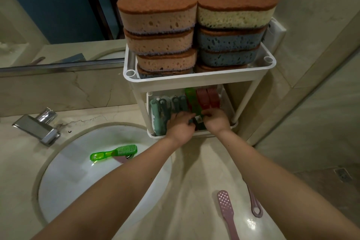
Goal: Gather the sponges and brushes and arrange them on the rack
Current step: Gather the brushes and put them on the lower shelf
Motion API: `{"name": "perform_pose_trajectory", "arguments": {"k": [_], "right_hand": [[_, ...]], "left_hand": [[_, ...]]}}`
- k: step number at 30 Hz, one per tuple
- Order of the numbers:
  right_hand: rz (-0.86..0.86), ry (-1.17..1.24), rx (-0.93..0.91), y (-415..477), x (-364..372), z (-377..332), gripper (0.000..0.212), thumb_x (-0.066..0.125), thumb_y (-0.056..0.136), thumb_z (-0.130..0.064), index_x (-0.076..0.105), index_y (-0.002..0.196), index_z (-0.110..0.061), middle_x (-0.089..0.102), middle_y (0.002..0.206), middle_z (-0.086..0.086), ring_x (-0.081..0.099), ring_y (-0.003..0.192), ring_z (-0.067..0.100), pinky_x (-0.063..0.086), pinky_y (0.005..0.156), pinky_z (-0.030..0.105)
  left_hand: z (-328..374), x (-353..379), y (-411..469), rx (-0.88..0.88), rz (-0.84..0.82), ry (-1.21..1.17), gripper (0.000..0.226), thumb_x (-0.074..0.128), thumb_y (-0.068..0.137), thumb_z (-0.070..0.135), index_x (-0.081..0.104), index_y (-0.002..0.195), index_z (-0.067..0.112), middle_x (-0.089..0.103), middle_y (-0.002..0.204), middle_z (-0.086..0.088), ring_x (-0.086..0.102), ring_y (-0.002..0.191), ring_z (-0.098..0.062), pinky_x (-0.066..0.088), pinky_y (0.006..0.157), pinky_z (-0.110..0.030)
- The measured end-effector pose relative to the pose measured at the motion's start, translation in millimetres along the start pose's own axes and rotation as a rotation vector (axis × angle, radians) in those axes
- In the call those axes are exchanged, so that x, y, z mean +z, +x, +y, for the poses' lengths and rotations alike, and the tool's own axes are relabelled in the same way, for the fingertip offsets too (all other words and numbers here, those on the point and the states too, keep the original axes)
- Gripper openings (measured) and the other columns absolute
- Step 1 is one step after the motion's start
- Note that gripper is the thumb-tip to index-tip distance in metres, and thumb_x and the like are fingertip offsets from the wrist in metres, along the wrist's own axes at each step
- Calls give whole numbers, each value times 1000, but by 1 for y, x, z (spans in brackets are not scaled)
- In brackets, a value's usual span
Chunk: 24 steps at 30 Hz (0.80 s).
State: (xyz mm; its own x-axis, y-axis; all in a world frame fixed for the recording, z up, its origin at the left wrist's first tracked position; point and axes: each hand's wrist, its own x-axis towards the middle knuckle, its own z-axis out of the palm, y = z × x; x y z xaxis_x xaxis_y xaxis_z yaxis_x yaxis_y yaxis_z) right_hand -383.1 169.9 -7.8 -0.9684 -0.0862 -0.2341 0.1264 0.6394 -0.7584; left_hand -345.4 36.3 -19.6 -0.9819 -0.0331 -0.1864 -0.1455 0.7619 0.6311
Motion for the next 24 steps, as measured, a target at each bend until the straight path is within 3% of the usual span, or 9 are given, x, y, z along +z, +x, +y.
{"name": "perform_pose_trajectory", "arguments": {"k": [3,6,8,14,21,24], "right_hand": [[68,75,-34,-18,0,-2,28,54,91,-7,67,116,-10,65,124,8,57,116,26,44,99,31],[146,151,-78,-41,6,-7,26,54,91,-6,67,112,-13,67,116,4,59,110,20,45,97,30],[167,173,-124,-58,15,-12,24,53,92,-6,66,109,-16,66,109,-1,59,105,16,45,93,26],[79,212,-239,-99,63,-26,19,56,89,-5,65,88,-22,64,84,-13,61,83,7,47,76,22],[-179,201,-206,-112,134,-41,30,56,83,-5,65,80,-33,68,82,-10,65,81,13,56,82,42],[-254,186,-195,-108,165,-51,30,56,82,-5,65,80,-33,67,77,-8,64,76,15,55,80,42]], "left_hand": [[-3,-2,-15,36,76,-154,39,48,93,14,61,126,29,54,134,1,45,125,-20,38,107,-36],[-4,-5,-42,-7,127,-380,36,45,94,5,66,117,25,57,125,6,53,114,-9,38,95,-16],[-9,-7,-61,-12,196,-496,32,46,95,4,67,108,25,63,116,8,58,109,-7,40,89,-11],[-53,-17,-108,-94,375,-607,40,48,87,-4,64,84,33,67,86,13,63,85,-5,51,85,-26],[-123,-36,-145,-322,448,-701,36,42,89,1,66,90,27,68,88,8,65,85,-10,53,71,-32],[-153,-47,-155,-378,465,-724,31,43,90,0,64,92,23,70,90,-2,66,76,-6,51,70,-18]]}}
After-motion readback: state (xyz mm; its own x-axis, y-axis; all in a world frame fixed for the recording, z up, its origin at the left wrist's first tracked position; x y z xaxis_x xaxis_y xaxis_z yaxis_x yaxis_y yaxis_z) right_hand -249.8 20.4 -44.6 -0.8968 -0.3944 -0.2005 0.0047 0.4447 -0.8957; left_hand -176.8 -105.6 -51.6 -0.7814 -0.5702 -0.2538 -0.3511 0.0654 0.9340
